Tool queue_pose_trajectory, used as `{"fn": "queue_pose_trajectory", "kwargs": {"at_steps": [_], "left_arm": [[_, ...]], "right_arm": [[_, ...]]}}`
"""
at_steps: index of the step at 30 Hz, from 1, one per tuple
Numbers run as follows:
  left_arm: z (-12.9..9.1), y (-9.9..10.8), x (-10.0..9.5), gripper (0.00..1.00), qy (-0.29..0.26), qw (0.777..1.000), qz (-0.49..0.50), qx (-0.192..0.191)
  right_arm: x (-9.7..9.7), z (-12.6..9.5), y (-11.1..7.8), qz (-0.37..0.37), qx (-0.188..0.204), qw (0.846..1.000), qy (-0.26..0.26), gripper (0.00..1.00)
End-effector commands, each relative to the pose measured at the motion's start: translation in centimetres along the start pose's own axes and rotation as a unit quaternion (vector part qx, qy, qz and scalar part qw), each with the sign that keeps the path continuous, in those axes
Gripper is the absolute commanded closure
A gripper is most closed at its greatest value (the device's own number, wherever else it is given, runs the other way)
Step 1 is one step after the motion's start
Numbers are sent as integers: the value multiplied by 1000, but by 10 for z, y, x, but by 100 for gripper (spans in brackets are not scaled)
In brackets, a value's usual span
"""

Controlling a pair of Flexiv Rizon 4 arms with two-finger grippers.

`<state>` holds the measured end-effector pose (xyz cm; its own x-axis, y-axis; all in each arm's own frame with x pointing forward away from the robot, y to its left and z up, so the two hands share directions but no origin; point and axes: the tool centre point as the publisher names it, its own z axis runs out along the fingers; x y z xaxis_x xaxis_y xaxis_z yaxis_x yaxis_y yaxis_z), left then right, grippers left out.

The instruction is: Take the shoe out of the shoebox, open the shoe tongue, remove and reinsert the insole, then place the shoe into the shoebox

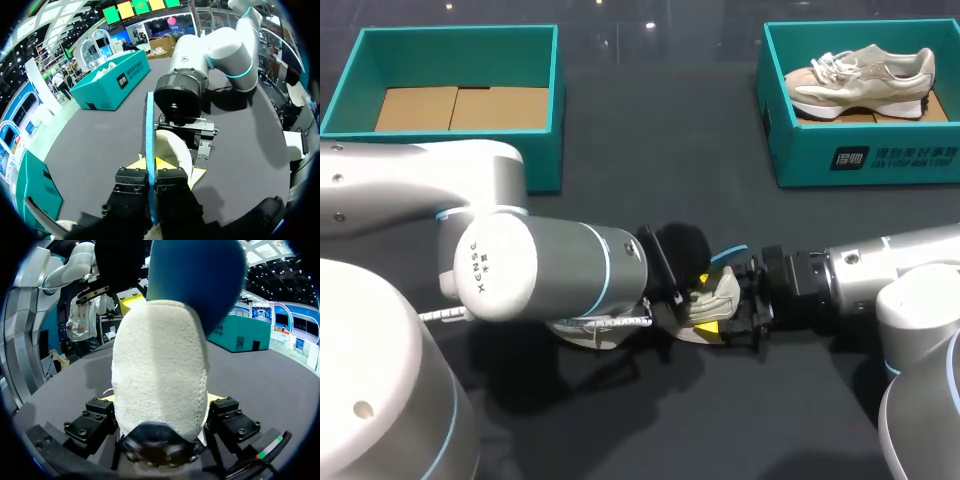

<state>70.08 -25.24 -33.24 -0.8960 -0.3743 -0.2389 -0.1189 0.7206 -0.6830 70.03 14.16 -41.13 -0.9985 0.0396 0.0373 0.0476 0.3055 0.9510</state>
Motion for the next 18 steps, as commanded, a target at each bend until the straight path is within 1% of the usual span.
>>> {"fn": "queue_pose_trajectory", "kwargs": {"at_steps": [1,5,10,12,16,18], "left_arm": [[-3,0,-18,100,47,999,-10,3],[-8,-11,-26,100,71,997,-21,-3],[-18,-29,-30,100,89,996,-25,-12],[-21,-38,-32,100,105,994,-28,-22],[-27,-54,-36,100,135,990,-29,-25],[-29,-62,-39,100,159,986,-34,-28]], "right_arm": [[1,1,-1,0,2,1000,-1,100],[1,1,-1,0,2,1000,-1,100],[1,1,-1,0,2,1000,-1,100],[1,1,-1,0,2,1000,-1,100],[1,1,-1,0,2,1000,-1,100],[1,1,-1,0,2,1000,-1,100]]}}
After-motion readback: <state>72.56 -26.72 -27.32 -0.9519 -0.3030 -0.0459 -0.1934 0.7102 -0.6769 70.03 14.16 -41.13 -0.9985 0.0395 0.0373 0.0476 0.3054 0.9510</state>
